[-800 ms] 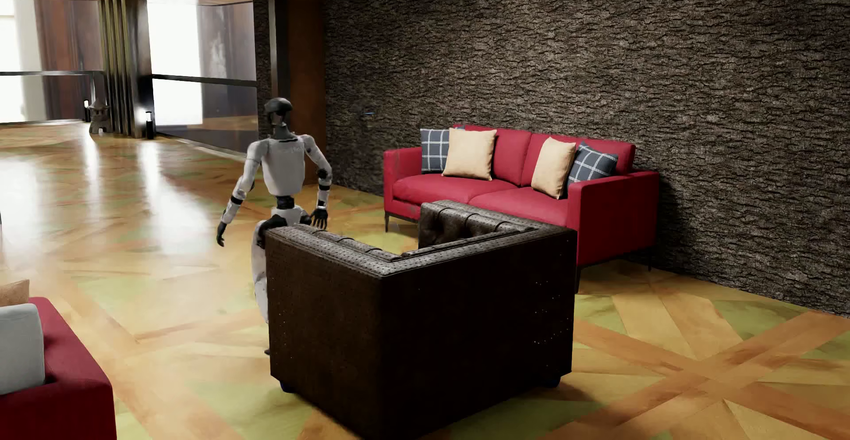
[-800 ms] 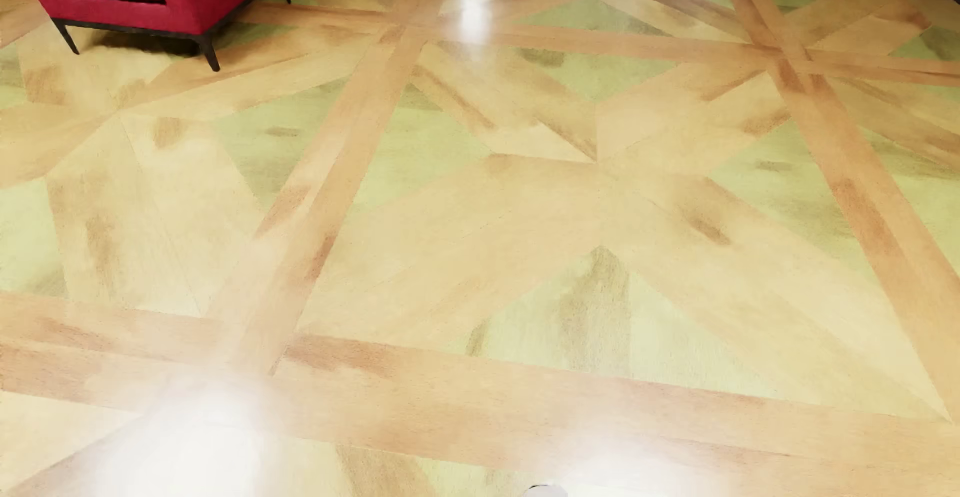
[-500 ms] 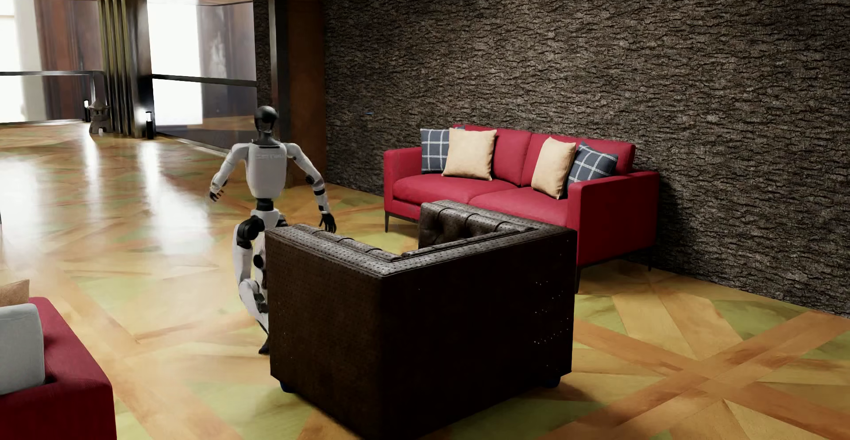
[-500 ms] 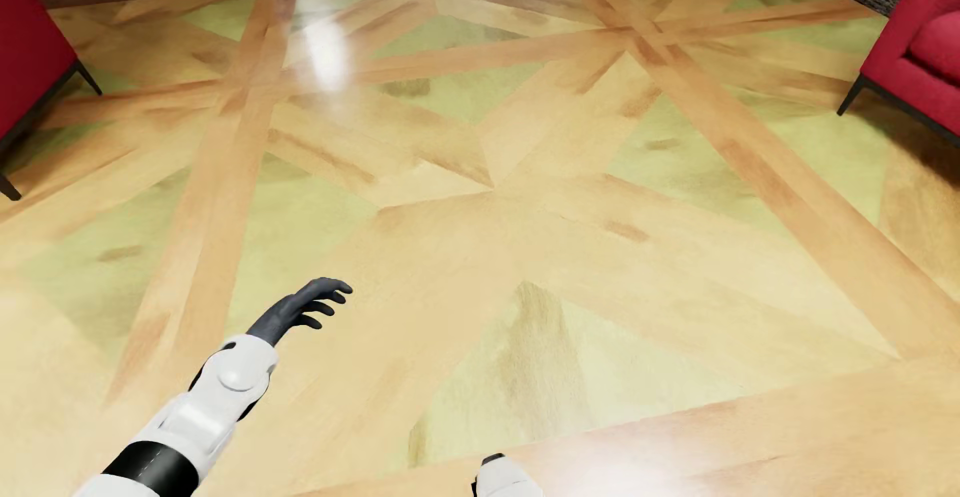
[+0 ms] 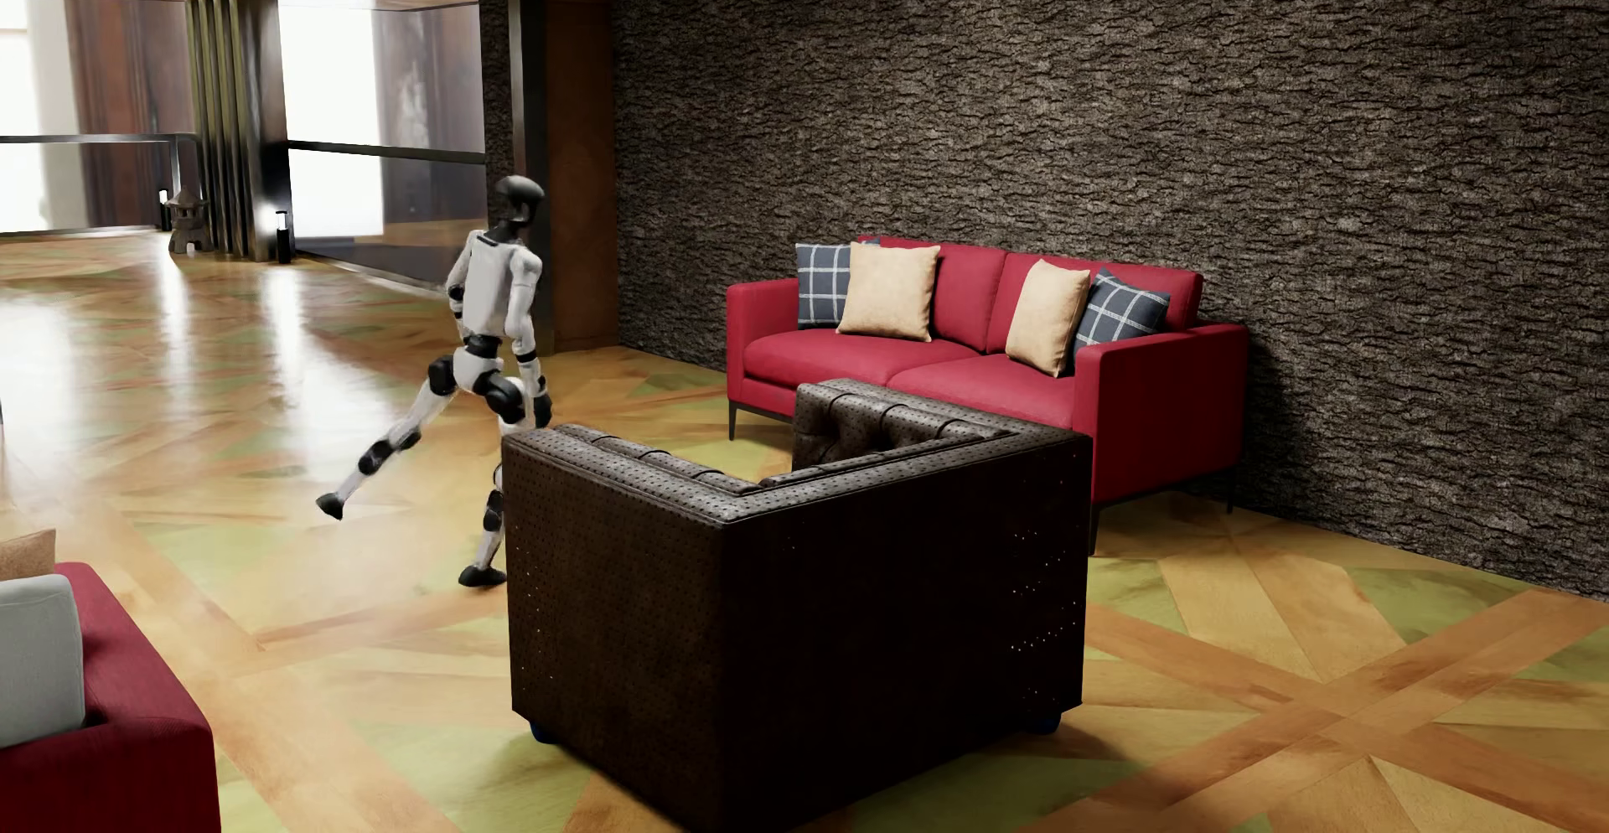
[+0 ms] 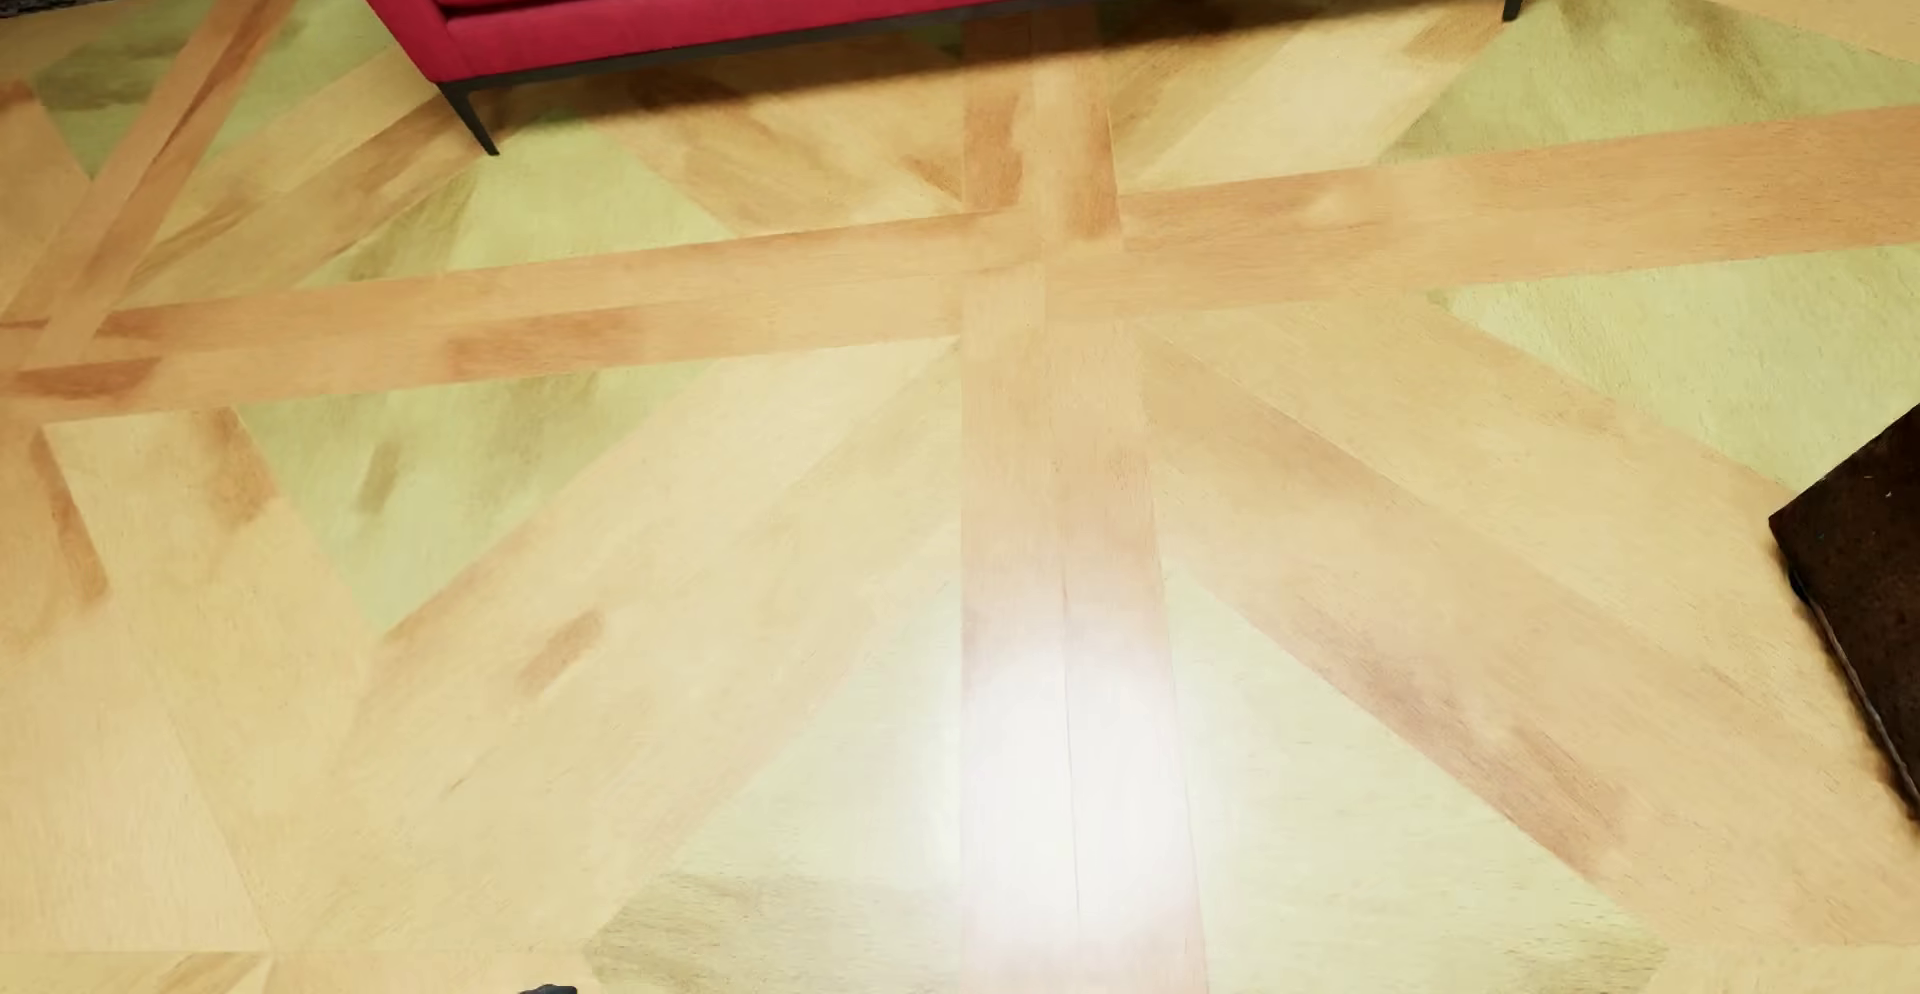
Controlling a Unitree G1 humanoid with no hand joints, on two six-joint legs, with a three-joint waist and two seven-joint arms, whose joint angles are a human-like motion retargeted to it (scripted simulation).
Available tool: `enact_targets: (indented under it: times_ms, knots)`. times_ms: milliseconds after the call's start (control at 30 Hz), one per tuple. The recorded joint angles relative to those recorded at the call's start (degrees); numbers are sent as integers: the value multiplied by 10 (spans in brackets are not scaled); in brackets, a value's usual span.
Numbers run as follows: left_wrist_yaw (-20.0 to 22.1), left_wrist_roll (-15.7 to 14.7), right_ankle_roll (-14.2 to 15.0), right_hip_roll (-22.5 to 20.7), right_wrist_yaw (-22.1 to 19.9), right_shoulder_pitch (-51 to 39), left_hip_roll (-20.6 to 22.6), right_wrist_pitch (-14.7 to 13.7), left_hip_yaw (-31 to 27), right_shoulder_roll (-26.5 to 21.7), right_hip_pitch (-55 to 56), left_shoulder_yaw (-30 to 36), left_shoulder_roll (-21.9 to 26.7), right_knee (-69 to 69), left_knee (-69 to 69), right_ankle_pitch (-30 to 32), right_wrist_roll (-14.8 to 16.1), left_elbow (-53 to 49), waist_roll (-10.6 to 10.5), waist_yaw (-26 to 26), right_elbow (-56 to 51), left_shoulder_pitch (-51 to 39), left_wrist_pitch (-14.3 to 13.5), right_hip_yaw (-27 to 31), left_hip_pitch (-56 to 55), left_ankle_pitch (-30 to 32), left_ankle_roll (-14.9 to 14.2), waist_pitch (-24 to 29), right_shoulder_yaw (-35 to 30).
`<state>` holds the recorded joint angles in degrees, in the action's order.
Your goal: Head to the armchair
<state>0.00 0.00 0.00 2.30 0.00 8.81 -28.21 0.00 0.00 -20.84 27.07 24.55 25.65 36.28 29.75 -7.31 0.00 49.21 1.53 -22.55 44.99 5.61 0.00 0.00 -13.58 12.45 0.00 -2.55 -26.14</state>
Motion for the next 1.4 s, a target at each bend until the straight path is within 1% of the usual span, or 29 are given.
enact_targets:
  times_ms: [67, 133, 200, 267, 300, 333, 400, 467, 533, 600, 667, 733, 767, 800, 833, 867, 900, 933, 1000, 1067, 1100, 1133, 1200, 1267, 1333, 1367, 1400]
  knots:
    - [0, 0, 0, -3, 0, 5, 25, 0, 0, 16, -4, 28, 16, -45, 33, -2, 0, 107, 15, 68, -81, 40, 0, 0, -9, 20, 0, -11, -46]
    - [0, 0, 0, -28, 0, 8, 75, 0, 0, -1, -29, 32, 29, -63, 50, -72, 0, 115, 39, 164, -172, 105, 0, 0, -5, -6, 0, -23, -98]
    - [0, 0, 0, -56, 0, 1, 129, 0, 0, -20, -50, 12, 39, -70, 56, -151, 0, 87, 64, 264, -230, 172, 0, 0, -9, -62, 0, -29, -126]
    - [0, 0, 0, -77, 0, -17, 163, 0, 0, -36, -78, -15, 24, -93, 69, -190, 0, 81, 59, 352, -229, 208, 0, 0, -41, -88, 0, -14, -113]
    - [0, 0, 0, -80, 0, -34, 176, 0, 0, -39, -86, -19, 14, -101, 73, -198, 0, 92, 54, 380, -215, 207, 0, 0, -72, -86, 0, -8, -102]
    - [0, 0, 0, -80, 0, -50, 185, 0, 0, -41, -94, -14, 5, -109, 73, -197, 0, 104, 47, 395, -197, 194, 0, 0, -109, -80, 0, -1, -87]
    - [0, 0, 0, -71, 0, -71, 202, 0, 0, -42, -114, 0, -4, -122, 54, -181, 0, 107, 35, 392, -160, 158, 0, 0, -186, -77, 0, 12, -47]
    - [0, 0, 0, -56, 0, -64, 217, 0, 0, -49, -137, -35, 11, -121, 17, -162, 0, 29, 35, 361, -159, 132, 0, 0, -247, -91, 0, 19, -22]
    - [0, 0, 0, -47, 0, -48, 231, 0, 0, -60, -162, -94, 29, -115, -19, -150, 0, -58, 37, 343, -169, 105, 0, 0, -289, -88, 0, 22, -12]
    - [0, 0, 0, -40, 0, -32, 239, 0, 0, -67, -201, -154, 40, -111, -35, -166, 0, -121, 39, 349, -164, 67, 0, 0, -306, -58, 0, 29, -11]
    - [0, 0, 0, -29, 0, -28, 229, 0, 0, -66, -236, -205, 41, -99, -19, -192, 0, -157, 32, 370, -138, 30, 0, 0, -309, -36, 0, 34, -21]
    - [0, 0, 0, -27, 0, -27, 218, 0, 0, -54, -269, -221, 34, -88, 2, -197, 0, -161, 23, 370, -106, 19, 0, 0, -279, -74, 0, 25, -40]
    - [0, 0, 0, -26, 0, -22, 213, 0, 0, -46, -283, -217, 31, -82, 6, -193, 0, -156, 18, 365, -94, 21, 0, 0, -255, -93, 0, 15, -46]
    - [0, 0, 0, -23, 0, -14, 207, 0, 0, -38, -295, -209, 29, -77, 1, -188, 0, -150, 12, 359, -86, 27, 0, 0, -225, -99, 0, 3, -49]
    - [0, 0, 0, -17, 0, -1, 215, 0, 0, -27, -300, -183, 25, -58, 0, -165, 0, -124, 17, 335, -77, 33, 0, 0, -206, -74, 0, -6, -44]
    - [0, 0, 0, -11, 0, 15, 226, 0, 0, -15, -303, -155, 20, -34, 3, -136, 0, -92, 25, 307, -65, 37, 0, 0, -191, -55, 0, -14, -36]
    - [0, 0, 0, -10, 0, 33, 239, 0, 0, -3, -298, -123, 16, 2, 10, -96, 0, -51, 36, 275, -50, 38, 0, 0, -177, -50, 0, -20, -26]
    - [0, 0, 0, -11, 0, 51, 249, 0, 0, 9, -279, -92, 11, 54, 12, -47, 0, -9, 47, 249, -31, 38, 0, 0, -158, -60, 0, -26, -19]
    - [0, 0, 0, -15, 0, 78, 252, 0, 0, 20, -201, -51, 3, 205, -4, 42, 0, 57, 62, 232, 4, 41, 0, 0, -100, -100, 0, -29, -31]
    - [0, 0, 0, -10, 0, 81, 253, 0, 0, 7, -126, -37, -1, 348, -7, 48, 0, 56, 71, 230, 16, 58, 0, 0, -42, -147, 0, -11, -65]
    - [0, 0, 0, -4, 0, 83, 254, 0, 0, 1, -95, -32, -3, 390, -8, 45, 0, 48, 72, 227, 20, 67, 0, 0, -15, -167, 0, -2, -72]
    - [0, 0, 0, 1, 0, 86, 253, 0, 0, -4, -68, -28, -6, 404, -10, 49, 0, 41, 69, 223, 26, 75, 0, 0, 8, -184, 0, 5, -68]
    - [0, 0, 0, 9, 0, 96, 247, 0, 0, -12, -21, -23, -14, 356, -10, 87, 0, 33, 57, 212, 34, 87, 0, 0, 47, -215, 0, 12, -37]
    - [0, 0, 0, 7, 0, 104, 241, 0, 0, -21, 0, -7, -19, 204, -13, 137, 0, 26, 39, 201, 25, 98, 0, 0, 87, -248, 0, 17, -5]
    - [0, 0, 0, 0, 0, 102, 241, 0, 0, -27, 1, 15, -16, 35, -19, 121, 0, 20, 25, 191, 13, 104, 0, 0, 124, -282, 0, 19, 5]
    - [0, 0, 0, 1, 0, 99, 243, 0, 0, -27, -2, 23, -13, -40, -20, 90, 0, 19, 21, 184, 8, 104, 0, 0, 138, -298, 0, 18, 6]
    - [0, 0, 0, 6, 0, 96, 248, 0, 0, -25, -7, 30, -9, -120, -19, 39, 0, 19, 19, 176, 5, 104, 0, 0, 149, -314, 0, 15, 6]
